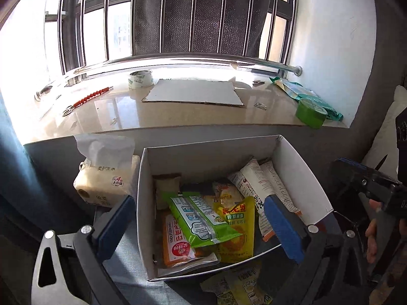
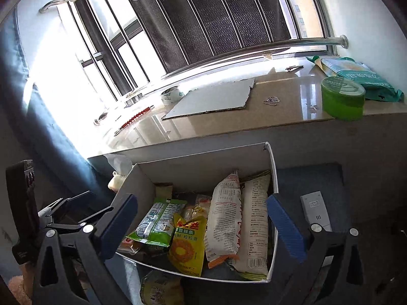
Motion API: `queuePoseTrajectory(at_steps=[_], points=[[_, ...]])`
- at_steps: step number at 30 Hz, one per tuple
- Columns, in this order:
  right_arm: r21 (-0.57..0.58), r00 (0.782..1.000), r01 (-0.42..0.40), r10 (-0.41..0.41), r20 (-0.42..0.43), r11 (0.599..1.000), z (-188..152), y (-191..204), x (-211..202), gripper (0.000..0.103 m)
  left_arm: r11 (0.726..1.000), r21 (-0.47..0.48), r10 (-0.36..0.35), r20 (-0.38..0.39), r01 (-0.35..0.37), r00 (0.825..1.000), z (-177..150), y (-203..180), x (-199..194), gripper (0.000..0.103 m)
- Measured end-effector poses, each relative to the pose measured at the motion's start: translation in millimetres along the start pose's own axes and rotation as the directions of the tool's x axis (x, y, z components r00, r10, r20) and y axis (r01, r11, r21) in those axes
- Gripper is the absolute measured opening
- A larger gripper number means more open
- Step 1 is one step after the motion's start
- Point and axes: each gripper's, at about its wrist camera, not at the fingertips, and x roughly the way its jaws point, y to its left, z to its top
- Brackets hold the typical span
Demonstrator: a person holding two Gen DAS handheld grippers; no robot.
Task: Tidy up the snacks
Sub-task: 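Withdraw both grippers from the box back over the pile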
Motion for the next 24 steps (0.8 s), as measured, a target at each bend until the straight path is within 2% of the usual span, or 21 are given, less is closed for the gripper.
queuePoseTrajectory(at_steps=[4,8,12,16,20,24], points=[[-0.016,0.999,-0.040,0.040,-0.011,0.999,-13,10,-26,0.103,0.999,0.050,-0.007,0.067,0.004,0.998,-18,-15,-52,0.103],[-0.014,0.993,-0.120,0.120,-0.003,0.993,-39,18,-63,0.103,0.996,0.091,-0.029,0.123,0.018,0.992,-51,-30,-104,0.103],[-0.032,0.986,-0.165,0.165,-0.002,0.986,-76,27,-100,0.103,0.997,0.074,-0.041,0.157,0.030,0.987,-94,-38,-143,0.103],[-0.058,0.984,-0.175,0.177,0.023,0.983,-123,36,-130,0.103,0.998,0.056,-0.001,0.186,-0.009,0.983,-145,-44,-163,0.103],[-0.097,0.987,-0.161,0.162,-0.006,0.982,-174,44,-140,0.103,0.999,-0.032,-0.021,0.173,0.027,0.985,-194,-41,-173,0.103],[-0.065,0.984,-0.177,0.175,-0.026,0.982,-225,41,-147,0.103,0.996,-0.087,-0.019,0.159,0.033,0.987,-237,-37,-179,0.103]])
